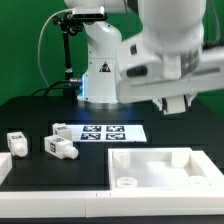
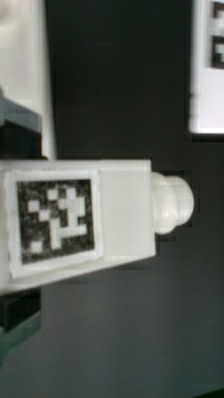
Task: Assemble one leg
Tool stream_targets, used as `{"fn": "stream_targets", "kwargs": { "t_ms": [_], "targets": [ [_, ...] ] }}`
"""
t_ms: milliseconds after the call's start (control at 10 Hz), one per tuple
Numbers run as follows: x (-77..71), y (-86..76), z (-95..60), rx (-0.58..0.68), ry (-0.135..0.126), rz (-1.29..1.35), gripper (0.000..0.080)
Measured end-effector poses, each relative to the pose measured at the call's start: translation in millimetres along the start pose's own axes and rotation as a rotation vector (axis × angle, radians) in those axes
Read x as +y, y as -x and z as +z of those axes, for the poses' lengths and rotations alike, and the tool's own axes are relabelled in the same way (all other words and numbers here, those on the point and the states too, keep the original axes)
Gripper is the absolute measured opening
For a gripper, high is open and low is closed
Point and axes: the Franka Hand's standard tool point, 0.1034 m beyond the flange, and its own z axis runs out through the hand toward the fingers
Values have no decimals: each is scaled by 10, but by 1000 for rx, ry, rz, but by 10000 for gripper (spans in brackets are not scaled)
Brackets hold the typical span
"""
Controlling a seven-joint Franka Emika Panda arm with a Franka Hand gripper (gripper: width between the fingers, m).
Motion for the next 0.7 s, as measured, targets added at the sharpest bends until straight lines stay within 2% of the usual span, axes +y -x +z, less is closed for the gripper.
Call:
{"fn": "stream_targets", "kwargs": {
  "t_ms": [100, 200, 300, 500, 700],
  "targets": [
    [-66, -87, -142, 70, 4, -31, 287],
    [-55, -138, -114, 159, 9, -26, 287],
    [-28, -92, -74, 198, 16, -23, 287],
    [-12, -168, -116, 328, 24, -25, 287],
    [-58, -426, -377, 481, 34, -82, 287]
  ]
}}
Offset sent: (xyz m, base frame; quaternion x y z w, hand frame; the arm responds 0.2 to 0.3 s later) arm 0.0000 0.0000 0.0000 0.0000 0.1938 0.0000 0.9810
